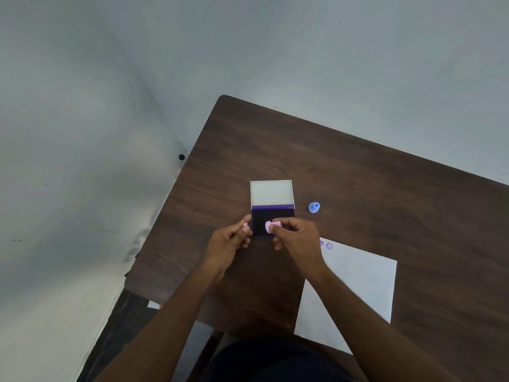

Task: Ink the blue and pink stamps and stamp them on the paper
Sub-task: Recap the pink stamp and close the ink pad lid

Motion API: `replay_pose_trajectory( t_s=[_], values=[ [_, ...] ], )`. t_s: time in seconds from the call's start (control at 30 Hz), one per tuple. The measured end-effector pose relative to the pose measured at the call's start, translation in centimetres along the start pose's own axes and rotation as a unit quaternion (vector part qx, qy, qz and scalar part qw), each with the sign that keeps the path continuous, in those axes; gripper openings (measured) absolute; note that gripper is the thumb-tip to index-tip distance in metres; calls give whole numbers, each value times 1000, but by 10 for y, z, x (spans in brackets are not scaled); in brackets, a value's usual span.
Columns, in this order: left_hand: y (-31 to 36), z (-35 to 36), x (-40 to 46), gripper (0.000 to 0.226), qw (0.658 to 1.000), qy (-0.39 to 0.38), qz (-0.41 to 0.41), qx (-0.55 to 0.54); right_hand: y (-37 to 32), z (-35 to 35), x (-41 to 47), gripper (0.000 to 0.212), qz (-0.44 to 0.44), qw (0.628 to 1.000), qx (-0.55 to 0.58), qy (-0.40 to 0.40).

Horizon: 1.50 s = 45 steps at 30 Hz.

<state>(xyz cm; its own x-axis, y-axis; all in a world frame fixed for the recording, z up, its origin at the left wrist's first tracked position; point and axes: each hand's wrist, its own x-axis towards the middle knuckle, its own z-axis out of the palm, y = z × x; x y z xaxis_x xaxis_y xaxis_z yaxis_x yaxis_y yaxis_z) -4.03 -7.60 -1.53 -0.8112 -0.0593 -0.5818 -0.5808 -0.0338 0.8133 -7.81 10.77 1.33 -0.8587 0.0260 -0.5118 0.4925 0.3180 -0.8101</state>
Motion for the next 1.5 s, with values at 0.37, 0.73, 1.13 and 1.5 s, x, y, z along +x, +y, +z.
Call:
replay_pose_trajectory(
  t_s=[0.37, 0.73, 1.13, 1.5],
  values=[
    [8, 6, 0, 40, 999, 22, 9, -39, 0, 4, -1, 30, -42, 997, 43, -57],
    [22, 13, -9, 27, 998, 44, 26, -22, 2, 5, 2, 31, -55, 996, -6, -66],
    [25, 13, -10, 15, 999, 39, 31, -17, 0, 3, 3, 30, -67, 995, -17, -73],
    [21, 16, -14, 17, 998, 56, 13, -31, 0, 3, 5, 30, -67, 996, -26, -61]
  ],
)
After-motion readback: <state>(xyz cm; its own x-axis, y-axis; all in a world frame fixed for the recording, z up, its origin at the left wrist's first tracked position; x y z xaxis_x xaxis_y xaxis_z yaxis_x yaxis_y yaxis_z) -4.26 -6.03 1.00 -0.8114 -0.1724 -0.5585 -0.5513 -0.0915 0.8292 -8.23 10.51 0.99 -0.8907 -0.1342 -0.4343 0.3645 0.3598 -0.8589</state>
